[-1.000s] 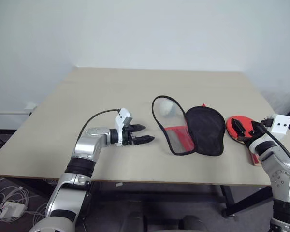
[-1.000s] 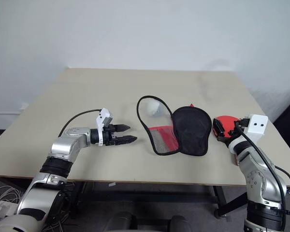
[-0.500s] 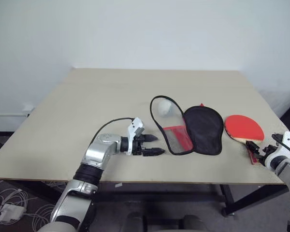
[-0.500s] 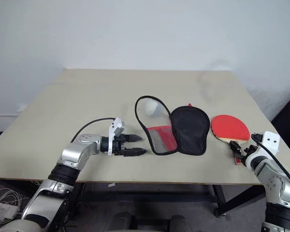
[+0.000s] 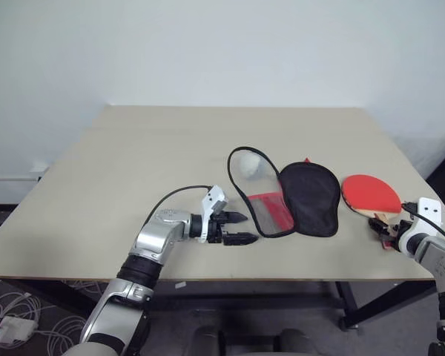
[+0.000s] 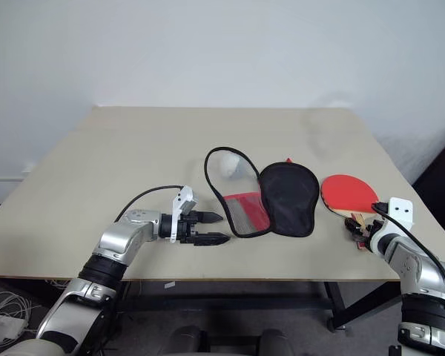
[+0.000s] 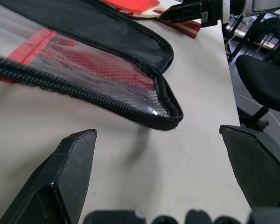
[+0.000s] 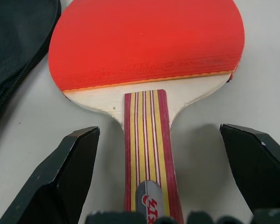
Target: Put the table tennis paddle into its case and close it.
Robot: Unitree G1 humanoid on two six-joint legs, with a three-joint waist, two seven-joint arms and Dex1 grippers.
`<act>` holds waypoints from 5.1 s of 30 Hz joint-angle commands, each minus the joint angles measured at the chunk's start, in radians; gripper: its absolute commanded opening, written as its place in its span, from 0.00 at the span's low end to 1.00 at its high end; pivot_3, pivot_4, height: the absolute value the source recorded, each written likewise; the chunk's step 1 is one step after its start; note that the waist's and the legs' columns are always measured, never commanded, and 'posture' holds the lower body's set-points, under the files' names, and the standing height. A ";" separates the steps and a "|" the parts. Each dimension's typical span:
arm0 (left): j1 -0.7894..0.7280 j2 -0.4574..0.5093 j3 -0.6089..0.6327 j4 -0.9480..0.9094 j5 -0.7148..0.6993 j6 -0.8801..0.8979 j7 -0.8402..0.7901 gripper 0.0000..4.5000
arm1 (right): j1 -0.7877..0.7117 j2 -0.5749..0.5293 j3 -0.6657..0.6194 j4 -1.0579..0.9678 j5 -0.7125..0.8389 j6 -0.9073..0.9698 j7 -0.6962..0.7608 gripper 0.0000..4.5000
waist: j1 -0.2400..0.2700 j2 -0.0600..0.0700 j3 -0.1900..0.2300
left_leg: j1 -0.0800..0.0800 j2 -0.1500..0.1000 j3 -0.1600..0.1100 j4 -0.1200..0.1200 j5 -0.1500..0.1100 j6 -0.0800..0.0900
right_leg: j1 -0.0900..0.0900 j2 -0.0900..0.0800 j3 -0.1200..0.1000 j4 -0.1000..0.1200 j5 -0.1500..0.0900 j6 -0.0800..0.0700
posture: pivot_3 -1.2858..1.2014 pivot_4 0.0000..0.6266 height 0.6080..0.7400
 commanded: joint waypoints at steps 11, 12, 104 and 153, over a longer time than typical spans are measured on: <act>-0.004 0.002 0.020 -0.038 -0.013 -0.008 0.035 1.00 | -0.064 0.010 0.046 0.014 -0.044 -0.008 0.035 0.35 | -0.018 -0.001 0.000 | 0.000 0.000 -0.001 0.000 0.000 0.000 | 0.000 0.001 0.000 0.000 0.000 0.000 | 0.52 0.00 0.91; -0.005 0.002 0.019 -0.037 -0.012 -0.010 0.036 1.00 | -0.063 0.012 0.045 0.011 -0.044 -0.007 0.034 0.27 | -0.018 -0.001 0.000 | 0.001 0.000 -0.001 0.000 0.000 0.000 | 0.000 0.001 0.000 0.000 0.000 0.000 | 0.52 0.00 0.91; -0.175 -0.073 0.014 0.204 0.034 -0.092 -0.015 1.00 | 0.121 0.243 0.045 -0.694 -0.041 0.100 -0.134 1.00 | -0.012 0.009 0.007 | -0.001 -0.001 -0.002 -0.002 0.000 0.000 | -0.001 -0.001 -0.001 0.001 0.000 0.001 | 0.52 0.00 0.91; -0.430 -0.413 0.158 0.623 0.100 -0.015 0.337 1.00 | 0.201 0.330 -0.352 -0.657 0.091 -0.162 -0.435 1.00 | 0.003 0.006 0.011 | -0.002 -0.003 -0.003 -0.001 0.000 0.001 | -0.001 -0.001 -0.001 0.000 -0.001 0.001 | 0.52 0.00 0.91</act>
